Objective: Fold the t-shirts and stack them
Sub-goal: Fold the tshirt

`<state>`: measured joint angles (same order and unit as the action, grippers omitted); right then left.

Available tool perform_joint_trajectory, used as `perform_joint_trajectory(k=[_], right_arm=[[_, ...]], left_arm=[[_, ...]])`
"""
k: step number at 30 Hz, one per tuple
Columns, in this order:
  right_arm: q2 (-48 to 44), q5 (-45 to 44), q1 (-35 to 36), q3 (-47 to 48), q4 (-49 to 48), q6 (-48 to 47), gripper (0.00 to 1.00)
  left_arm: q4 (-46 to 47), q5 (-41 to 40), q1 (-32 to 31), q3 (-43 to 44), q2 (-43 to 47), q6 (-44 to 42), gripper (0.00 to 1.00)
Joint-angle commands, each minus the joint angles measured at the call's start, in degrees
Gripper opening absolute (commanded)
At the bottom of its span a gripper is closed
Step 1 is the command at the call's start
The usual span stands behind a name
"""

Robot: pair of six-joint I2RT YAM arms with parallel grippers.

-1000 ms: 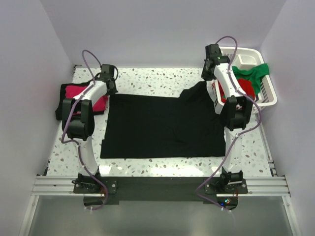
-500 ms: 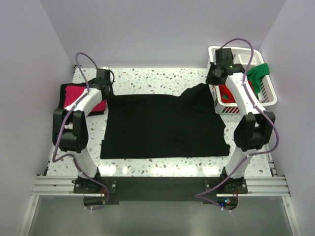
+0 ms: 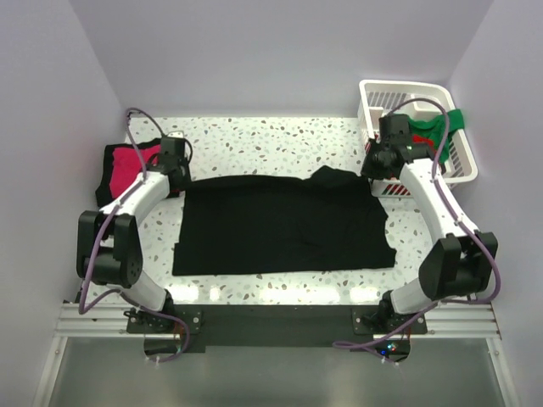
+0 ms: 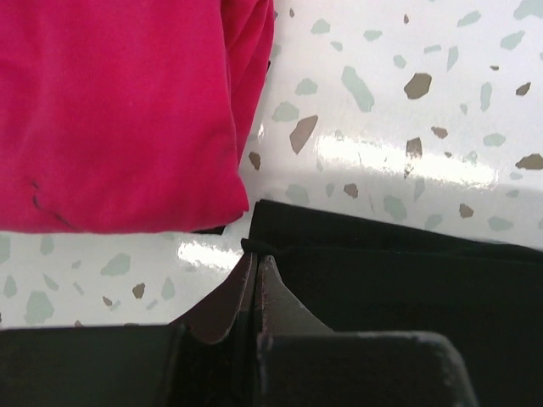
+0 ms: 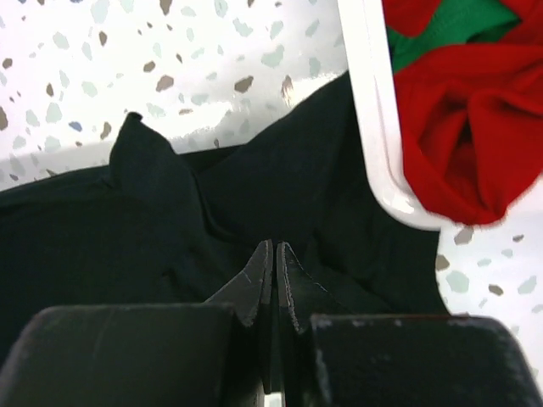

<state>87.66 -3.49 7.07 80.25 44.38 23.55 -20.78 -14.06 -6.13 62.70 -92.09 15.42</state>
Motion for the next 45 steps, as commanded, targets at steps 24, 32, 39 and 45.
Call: perform_joint_trajectory(k=[24,32,39,45], right_arm=[[-19.45,-5.21,0.05,-19.6,10.81,5.36,0.0],[-20.68,-3.46,0.31,-24.34,12.13,7.82,0.0],[-23.58,-2.05,1.37,-24.1,13.8,8.44,0.54],[-19.91,1.19,1.98,-20.66,8.98,3.71,0.59]], left_arm=[[-10.25,2.2,-0.02,-14.36,19.14,8.75,0.0],[-17.45,4.39,-0.02,-15.06,23.0,13.57,0.32],[-23.61,6.15,-0.02,-12.43,30.82,16.57,0.8],[-17.03,11.42,-0.46,-11.81,26.71,16.04,0.8]])
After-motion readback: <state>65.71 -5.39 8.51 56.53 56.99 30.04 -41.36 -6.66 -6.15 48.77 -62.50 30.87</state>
